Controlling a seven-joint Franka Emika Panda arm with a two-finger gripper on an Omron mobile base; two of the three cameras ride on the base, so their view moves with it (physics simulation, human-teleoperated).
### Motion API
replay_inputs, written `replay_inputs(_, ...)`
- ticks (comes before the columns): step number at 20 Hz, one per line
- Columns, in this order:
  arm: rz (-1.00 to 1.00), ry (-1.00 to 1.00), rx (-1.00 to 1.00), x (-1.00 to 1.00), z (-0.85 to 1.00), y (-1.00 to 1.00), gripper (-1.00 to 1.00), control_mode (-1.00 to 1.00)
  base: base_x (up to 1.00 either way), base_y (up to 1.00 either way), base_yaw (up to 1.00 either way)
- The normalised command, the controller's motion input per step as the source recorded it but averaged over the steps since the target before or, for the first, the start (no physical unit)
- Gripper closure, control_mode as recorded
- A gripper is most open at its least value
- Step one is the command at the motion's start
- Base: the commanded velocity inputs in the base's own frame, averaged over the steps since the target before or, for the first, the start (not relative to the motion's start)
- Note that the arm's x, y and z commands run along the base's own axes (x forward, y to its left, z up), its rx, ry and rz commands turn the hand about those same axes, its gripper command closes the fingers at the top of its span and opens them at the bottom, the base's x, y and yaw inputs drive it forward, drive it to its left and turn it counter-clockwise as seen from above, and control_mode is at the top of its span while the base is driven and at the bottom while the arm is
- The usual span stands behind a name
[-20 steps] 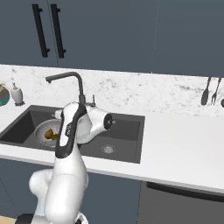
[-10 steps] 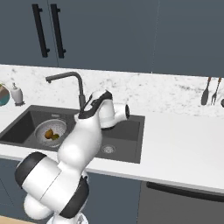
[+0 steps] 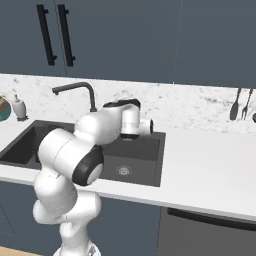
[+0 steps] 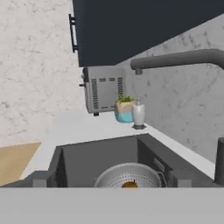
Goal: Put the colander in the sink, put the pear, mango in the colander, and turn on the sink faucet and pour water over the colander.
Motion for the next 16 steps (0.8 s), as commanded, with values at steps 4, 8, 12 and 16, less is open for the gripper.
replay_inputs(4,-0.03,-0.19,0.02,0.5,-0.42,0.07,-1.0,-1.0,0.0,0.0,0.0)
replay_inputs(8,-0.08,-0.22,0.0,0.45,-0.16,0.1,-1.0,-1.0,0.0,0.0,0.0)
replay_inputs(12,-0.15,-0.07,0.0,0.57,0.0,0.0,-1.0,-1.0,0.0,0.0,0.0)
replay_inputs(16,-0.16,-0.05,0.0,0.49,-0.01,0.01,-1.0,-1.0,0.0,0.0,0.0)
